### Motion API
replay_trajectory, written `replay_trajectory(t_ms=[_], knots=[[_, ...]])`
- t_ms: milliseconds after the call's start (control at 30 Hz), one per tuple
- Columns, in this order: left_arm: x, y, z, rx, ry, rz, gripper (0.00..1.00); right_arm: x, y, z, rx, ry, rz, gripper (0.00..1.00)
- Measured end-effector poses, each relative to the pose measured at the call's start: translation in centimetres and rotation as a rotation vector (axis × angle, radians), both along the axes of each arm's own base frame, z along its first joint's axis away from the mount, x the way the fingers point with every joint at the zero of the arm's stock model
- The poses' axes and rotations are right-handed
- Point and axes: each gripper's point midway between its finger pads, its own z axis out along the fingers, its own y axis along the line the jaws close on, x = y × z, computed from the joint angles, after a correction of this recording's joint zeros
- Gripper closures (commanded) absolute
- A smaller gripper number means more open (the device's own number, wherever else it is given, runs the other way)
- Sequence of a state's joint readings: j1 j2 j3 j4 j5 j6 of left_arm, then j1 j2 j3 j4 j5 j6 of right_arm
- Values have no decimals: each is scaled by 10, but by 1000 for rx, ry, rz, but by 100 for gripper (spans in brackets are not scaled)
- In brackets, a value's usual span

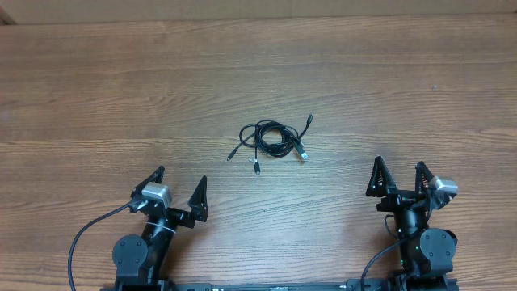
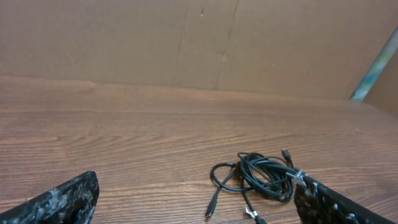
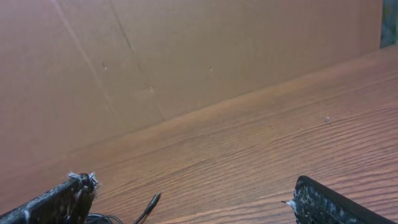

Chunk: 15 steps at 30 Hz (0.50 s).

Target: Untangle cables

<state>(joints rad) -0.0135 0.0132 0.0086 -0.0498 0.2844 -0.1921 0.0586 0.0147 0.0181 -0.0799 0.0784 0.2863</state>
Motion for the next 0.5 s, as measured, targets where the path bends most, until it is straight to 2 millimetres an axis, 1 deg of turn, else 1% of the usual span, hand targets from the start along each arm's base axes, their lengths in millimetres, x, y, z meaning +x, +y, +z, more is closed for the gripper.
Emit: replay_trajectory(t_ms=[133, 200, 500], knots=[[0, 0, 0, 0, 2, 0, 0, 0, 0, 0, 0, 0, 0, 0], [1, 0, -4, 0, 18, 0, 1, 0, 0, 0, 0, 0, 0, 0], [5, -1, -40, 8, 183, -5, 0, 0, 0, 0, 0, 0, 0, 0]])
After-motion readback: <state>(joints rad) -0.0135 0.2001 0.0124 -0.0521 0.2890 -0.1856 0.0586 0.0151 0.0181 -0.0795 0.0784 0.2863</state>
